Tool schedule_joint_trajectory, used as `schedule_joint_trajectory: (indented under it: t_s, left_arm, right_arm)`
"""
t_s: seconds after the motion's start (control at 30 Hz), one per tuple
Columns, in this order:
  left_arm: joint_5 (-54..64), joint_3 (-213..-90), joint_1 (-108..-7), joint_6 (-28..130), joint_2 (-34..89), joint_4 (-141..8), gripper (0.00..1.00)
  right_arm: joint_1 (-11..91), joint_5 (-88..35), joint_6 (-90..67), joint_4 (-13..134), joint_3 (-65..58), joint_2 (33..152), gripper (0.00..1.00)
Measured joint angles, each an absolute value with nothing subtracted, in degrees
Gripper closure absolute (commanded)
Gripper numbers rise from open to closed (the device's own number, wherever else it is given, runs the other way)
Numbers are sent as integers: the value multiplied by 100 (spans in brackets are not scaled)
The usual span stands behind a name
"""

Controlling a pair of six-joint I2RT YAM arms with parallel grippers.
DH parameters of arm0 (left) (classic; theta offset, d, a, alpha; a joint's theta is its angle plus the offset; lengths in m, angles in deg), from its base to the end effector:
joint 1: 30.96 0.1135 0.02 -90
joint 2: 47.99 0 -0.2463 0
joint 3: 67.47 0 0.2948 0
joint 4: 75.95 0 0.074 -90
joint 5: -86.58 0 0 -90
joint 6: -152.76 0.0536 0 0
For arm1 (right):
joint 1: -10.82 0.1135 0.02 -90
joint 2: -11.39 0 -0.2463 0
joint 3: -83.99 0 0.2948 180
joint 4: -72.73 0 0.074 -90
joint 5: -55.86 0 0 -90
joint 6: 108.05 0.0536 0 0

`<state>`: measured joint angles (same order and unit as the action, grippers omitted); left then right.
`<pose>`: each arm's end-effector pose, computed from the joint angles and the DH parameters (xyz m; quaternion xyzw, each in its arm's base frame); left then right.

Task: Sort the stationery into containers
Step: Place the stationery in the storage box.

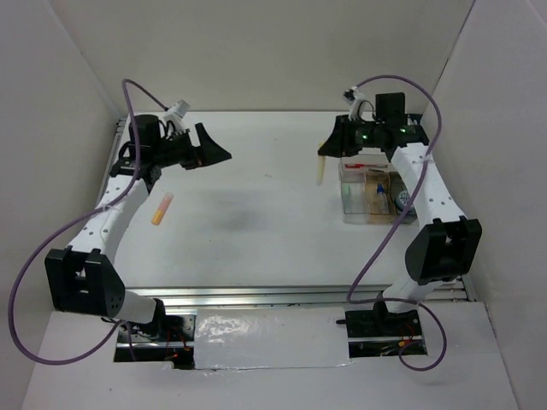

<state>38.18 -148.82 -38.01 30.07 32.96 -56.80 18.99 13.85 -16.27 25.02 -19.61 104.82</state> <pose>0.3768 -0.0825 0.3221 0.0331 0.7868 -0.4565 0.4140 0.4022 0.0980 0.3445 -0.2251 0.8082 0.3984 0.3706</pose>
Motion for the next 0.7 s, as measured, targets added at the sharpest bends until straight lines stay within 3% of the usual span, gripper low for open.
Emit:
schedule_joint_trajectory:
  t_s: [0.3,0.63,0.7]
  left_arm:
    - [2284,-14844,-2354,3781,3268,-3753,1]
    - [640,-14709,-2260,4546,2966,-3127,1]
    - [363,-14709,-2260,4762,2973,-3033,1]
  right_arm:
    - [1391,-1127,-2606,1433,-1537,10403,100]
    - [1219,-2456,-2695,1376,-1559,11290,100]
    - [1206,-2598,-2691,1374,-1557,11439,94]
